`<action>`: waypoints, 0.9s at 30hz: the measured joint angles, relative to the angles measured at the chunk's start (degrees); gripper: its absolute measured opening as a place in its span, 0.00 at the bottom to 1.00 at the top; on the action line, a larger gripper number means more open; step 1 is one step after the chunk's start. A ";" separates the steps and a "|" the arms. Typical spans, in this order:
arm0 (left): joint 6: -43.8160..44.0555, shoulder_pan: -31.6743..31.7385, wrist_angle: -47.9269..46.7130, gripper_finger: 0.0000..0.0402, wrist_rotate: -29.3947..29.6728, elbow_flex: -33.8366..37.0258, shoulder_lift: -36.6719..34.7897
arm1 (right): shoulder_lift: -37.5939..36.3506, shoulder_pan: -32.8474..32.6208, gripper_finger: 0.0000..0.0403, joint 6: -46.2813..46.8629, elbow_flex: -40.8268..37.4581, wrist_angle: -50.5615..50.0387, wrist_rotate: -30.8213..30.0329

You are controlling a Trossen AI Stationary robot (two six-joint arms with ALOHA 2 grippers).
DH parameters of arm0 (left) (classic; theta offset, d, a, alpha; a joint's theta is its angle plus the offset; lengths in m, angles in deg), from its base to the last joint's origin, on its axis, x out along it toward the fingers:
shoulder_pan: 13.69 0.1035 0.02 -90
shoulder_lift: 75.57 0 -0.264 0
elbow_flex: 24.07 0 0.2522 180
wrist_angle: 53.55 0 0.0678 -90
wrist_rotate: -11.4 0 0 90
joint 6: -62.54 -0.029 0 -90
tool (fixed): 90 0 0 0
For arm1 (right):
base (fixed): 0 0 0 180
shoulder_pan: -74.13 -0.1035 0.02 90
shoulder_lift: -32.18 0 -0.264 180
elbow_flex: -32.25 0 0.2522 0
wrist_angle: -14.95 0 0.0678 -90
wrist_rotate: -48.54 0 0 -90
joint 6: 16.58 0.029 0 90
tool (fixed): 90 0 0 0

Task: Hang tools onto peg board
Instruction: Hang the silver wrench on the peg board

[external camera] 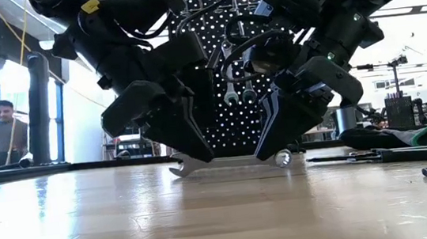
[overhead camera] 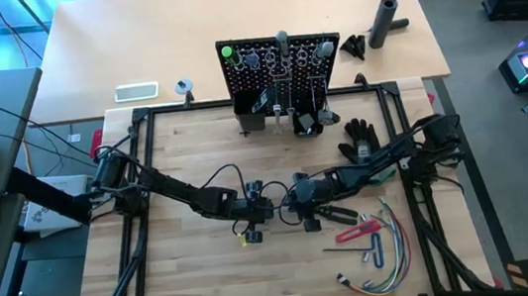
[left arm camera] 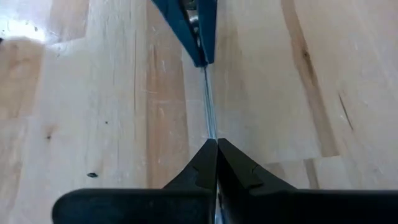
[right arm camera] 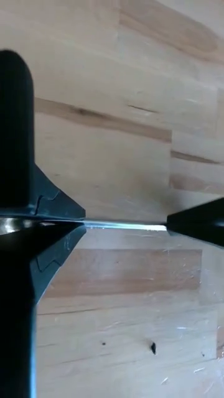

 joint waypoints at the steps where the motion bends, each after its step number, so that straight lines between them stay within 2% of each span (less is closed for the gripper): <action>1: -0.08 0.00 0.22 0.00 0.00 0.00 0.00 | -0.28 -0.02 0.02 -0.02 0.00 -0.37 0.17; 14: -0.92 1.05 1.03 0.00 -2.69 0.06 0.02 | -1.13 -0.07 0.02 1.09 0.15 -2.81 1.32; 27: -0.92 1.03 1.52 0.00 -2.80 0.07 0.02 | -0.98 -0.09 0.02 0.94 0.19 -2.82 2.27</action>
